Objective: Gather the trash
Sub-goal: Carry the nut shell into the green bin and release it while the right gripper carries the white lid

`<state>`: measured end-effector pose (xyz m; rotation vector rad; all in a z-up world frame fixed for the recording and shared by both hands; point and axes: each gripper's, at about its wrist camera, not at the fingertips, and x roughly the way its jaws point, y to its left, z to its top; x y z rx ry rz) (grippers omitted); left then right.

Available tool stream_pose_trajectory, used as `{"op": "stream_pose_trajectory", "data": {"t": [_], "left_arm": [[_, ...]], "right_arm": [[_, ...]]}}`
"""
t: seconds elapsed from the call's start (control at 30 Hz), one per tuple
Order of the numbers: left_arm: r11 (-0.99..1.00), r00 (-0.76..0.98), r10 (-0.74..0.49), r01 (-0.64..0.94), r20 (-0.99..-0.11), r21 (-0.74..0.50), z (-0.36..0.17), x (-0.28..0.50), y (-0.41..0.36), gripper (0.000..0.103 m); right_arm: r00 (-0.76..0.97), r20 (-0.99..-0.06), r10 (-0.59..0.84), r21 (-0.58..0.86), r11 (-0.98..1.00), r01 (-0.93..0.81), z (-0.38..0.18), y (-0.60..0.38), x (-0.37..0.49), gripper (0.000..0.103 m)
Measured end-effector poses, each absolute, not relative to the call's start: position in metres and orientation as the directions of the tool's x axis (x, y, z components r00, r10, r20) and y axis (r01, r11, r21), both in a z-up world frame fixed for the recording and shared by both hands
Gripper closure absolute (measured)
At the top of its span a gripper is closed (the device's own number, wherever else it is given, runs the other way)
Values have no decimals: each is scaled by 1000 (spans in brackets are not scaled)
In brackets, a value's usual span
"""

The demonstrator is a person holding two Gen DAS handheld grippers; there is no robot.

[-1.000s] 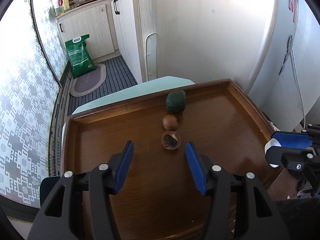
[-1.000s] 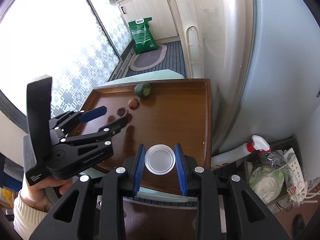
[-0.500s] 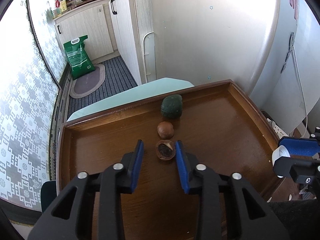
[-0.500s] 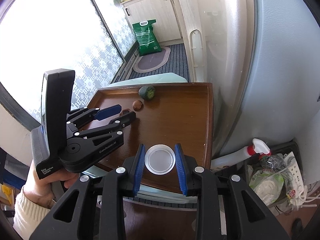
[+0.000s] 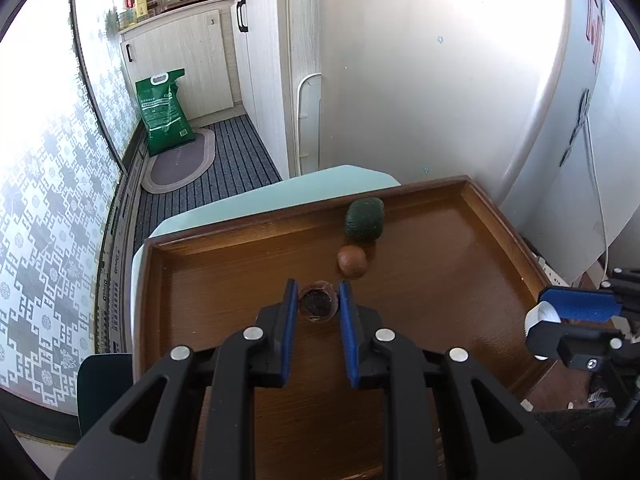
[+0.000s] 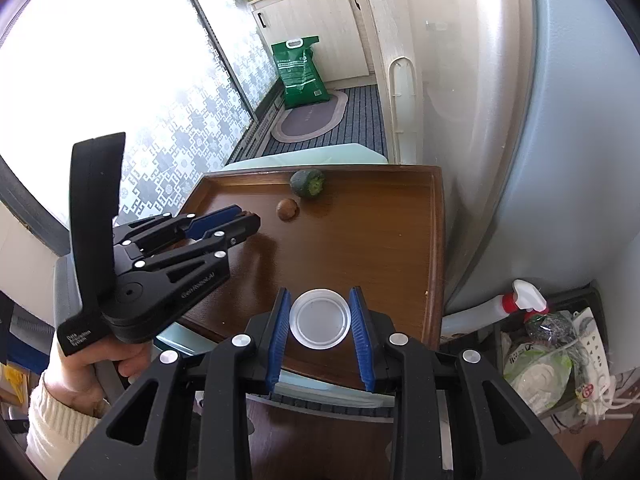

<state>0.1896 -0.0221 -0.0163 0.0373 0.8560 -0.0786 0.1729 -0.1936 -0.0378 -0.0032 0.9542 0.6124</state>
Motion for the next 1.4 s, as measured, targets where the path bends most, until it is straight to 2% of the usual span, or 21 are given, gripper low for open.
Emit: {"op": "stream_pose_trajectory", "data": {"t": [0.8, 1.03, 1.4], "left_arm": [[990, 710, -10, -94, -705, -109, 13, 145, 83, 81], [984, 680, 35, -151, -732, -93, 0, 131, 118, 81], [971, 561, 107, -237, -821, -35, -54, 107, 174, 81]], "right_arm": [[383, -757, 529, 231, 765, -601, -34, -107, 160, 73], [353, -749, 561, 234, 722, -651, -30, -73, 153, 73], [305, -742, 597, 233, 656, -718, -26, -25, 138, 73]]}}
